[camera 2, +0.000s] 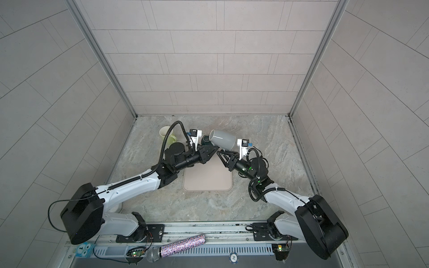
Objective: Turn the mug right side up
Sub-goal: Place the mug at the top-right of the table.
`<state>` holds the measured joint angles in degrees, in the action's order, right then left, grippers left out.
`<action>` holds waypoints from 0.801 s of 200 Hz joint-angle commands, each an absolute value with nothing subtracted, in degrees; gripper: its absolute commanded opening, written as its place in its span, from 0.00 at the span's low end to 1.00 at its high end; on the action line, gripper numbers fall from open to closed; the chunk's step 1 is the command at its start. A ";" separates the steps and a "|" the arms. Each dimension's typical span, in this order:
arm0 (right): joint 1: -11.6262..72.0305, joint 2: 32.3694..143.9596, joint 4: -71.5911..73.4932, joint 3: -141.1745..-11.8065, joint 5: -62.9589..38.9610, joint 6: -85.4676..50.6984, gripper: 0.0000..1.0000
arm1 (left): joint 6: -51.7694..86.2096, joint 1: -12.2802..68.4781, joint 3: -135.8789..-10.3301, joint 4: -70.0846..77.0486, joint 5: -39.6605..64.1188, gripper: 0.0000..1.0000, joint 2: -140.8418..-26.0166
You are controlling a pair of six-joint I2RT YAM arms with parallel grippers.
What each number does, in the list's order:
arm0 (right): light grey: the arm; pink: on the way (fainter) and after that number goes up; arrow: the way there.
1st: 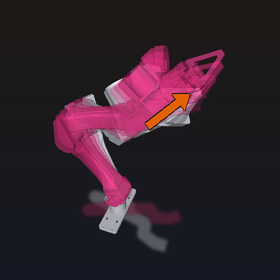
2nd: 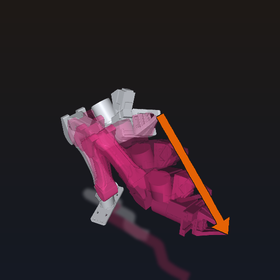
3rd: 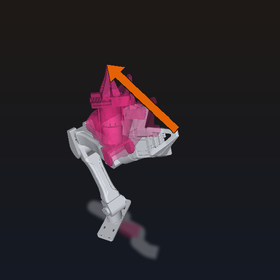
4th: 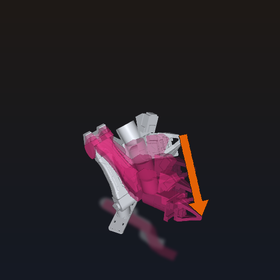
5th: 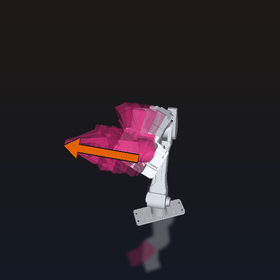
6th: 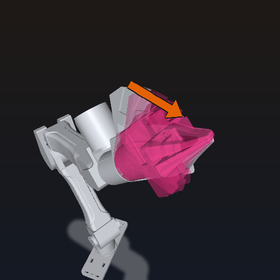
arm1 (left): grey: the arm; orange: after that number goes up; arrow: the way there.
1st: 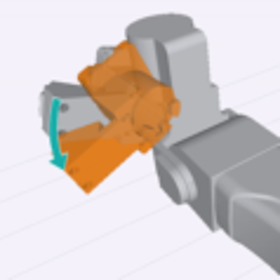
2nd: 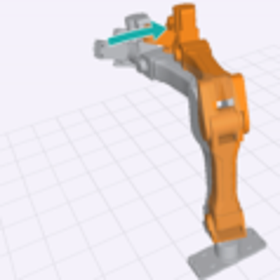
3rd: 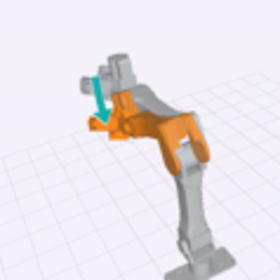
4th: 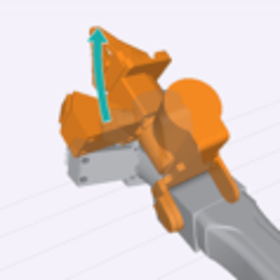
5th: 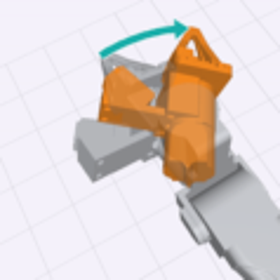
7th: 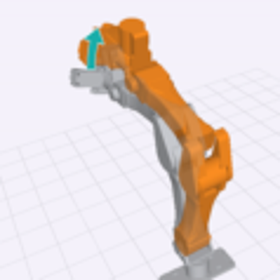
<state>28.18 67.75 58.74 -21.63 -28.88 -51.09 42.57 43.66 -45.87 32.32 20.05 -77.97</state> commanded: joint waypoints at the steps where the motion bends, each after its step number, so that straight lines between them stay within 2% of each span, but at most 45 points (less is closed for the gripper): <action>1: 28.13 65.88 63.76 -22.78 -30.00 -51.68 0.38 | 44.25 43.59 -44.69 37.86 23.00 0.00 -76.24; 64: 28.03 66.32 66.21 -23.49 -31.10 -52.55 0.38 | 45.27 43.53 -44.16 39.81 24.79 0.00 -77.17; 86: 28.04 66.45 67.00 -23.62 -31.03 -52.99 0.20 | 44.92 43.51 -44.34 39.49 25.31 0.00 -77.37; 100: 27.99 66.37 66.43 -23.71 -30.79 -52.82 0.18 | 44.51 43.37 -44.34 38.73 25.16 0.00 -77.28; 116: 28.04 66.18 65.38 -23.88 -30.74 -52.41 0.08 | 44.25 43.22 -44.36 38.29 25.05 0.00 -77.17; 142: 28.03 65.92 64.11 -24.33 -31.03 -51.91 0.06 | 43.92 43.07 -44.57 37.67 24.90 0.00 -77.19; 152: 28.03 65.84 63.85 -24.45 -30.96 -51.85 0.00 | 43.85 43.04 -44.69 37.62 24.74 0.00 -77.17; 160: 28.03 65.81 63.64 -24.50 -30.83 -51.79 0.00 | 43.84 43.07 -44.82 37.57 24.63 0.00 -77.17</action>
<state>27.64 67.48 61.36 -21.76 -30.00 -50.81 46.54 42.44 -44.40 36.12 21.89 -77.97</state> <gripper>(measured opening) 0.134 0.152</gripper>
